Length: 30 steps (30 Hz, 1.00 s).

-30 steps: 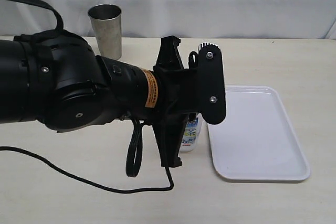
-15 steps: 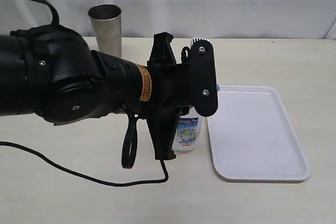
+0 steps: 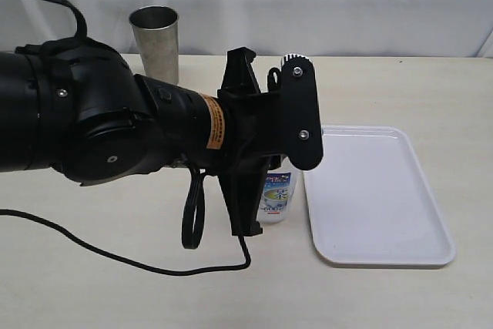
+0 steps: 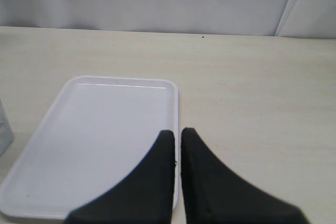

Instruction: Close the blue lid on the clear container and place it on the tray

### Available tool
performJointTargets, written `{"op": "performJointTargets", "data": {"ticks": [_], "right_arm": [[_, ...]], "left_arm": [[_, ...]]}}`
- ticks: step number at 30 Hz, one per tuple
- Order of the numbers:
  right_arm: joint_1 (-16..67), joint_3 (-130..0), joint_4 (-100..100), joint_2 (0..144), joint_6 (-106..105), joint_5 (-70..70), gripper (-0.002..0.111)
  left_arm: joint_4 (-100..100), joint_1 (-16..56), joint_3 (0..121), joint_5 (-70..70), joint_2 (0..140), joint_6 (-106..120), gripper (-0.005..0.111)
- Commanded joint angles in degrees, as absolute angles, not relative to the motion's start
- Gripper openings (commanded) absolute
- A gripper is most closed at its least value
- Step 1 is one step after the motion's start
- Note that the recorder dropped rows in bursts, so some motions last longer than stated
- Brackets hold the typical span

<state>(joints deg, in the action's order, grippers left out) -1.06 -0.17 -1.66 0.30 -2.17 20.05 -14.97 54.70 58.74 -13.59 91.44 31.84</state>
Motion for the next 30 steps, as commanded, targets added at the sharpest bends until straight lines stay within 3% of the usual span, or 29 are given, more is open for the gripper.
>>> {"op": "performJointTargets", "data": {"ticks": [1,30], "right_arm": [[-1.2,0.0,-1.7,0.0,-2.1,19.7,0.005],[-1.2,0.0,-1.7,0.0,-2.1,19.7,0.005]], "left_arm": [[-14.3,54.7,58.5,-12.5,91.0,31.4,0.000],[-12.6,54.7,58.5,-13.5,91.0,31.7,0.000]]}}
